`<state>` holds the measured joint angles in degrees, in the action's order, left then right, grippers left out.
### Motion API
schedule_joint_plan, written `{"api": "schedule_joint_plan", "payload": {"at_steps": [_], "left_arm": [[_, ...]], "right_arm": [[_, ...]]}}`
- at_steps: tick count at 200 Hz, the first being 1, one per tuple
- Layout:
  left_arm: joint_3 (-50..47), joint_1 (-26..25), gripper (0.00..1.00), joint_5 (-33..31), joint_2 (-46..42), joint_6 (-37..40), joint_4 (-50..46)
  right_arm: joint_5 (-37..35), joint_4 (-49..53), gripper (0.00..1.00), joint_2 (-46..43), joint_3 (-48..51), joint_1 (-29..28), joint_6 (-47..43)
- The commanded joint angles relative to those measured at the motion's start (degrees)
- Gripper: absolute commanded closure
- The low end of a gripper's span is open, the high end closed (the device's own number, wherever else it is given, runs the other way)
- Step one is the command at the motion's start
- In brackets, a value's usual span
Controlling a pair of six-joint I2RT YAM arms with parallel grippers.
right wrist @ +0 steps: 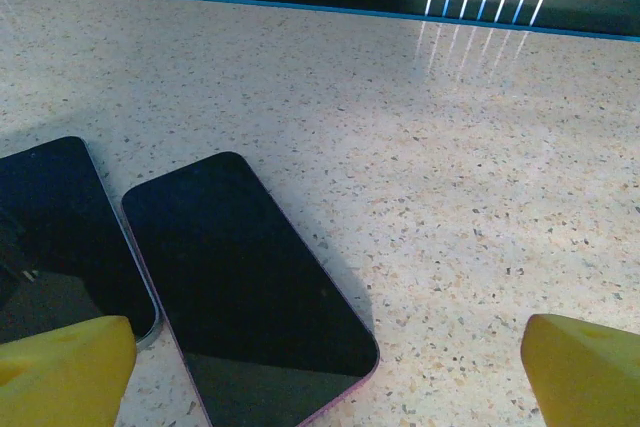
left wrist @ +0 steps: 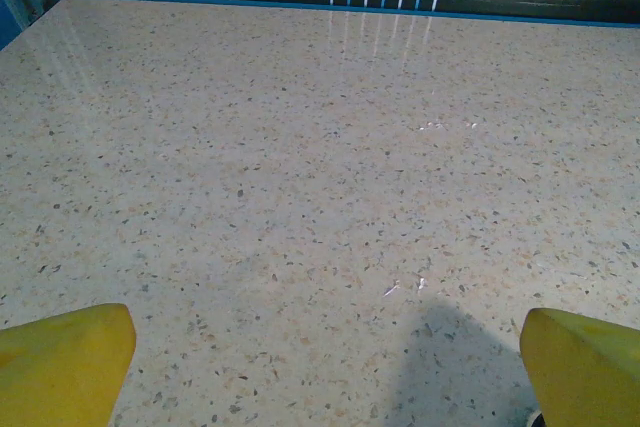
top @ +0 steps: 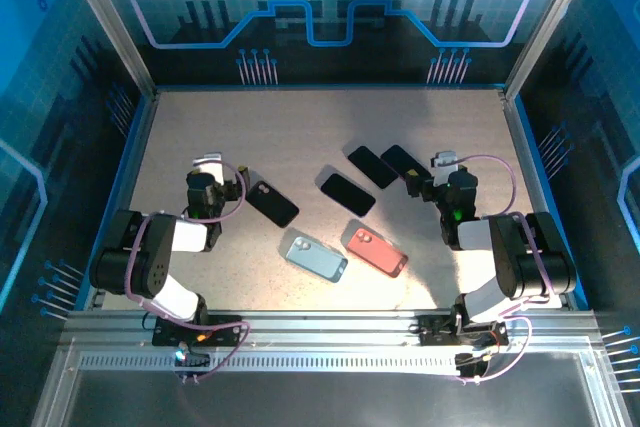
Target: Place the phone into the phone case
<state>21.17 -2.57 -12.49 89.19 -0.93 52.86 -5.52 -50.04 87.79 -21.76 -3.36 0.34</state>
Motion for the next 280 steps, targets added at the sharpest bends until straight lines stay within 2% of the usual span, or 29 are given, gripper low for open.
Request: {"api": "schedule_joint_plan", "payload": {"at_steps": [1,280], "left_arm": [[0.06,0.53,0.01,1.07,-0.07,0.67,1.63],[0.13,0.57,0.01,1.07,-0.07,0.67,1.64]], "right_arm": [[0.51,-1.01,0.0,0.44,-1.01,-0.6,-0.87],[2.62,-0.32,0.0,0.45,-1.4,-0.04,-1.06]]}}
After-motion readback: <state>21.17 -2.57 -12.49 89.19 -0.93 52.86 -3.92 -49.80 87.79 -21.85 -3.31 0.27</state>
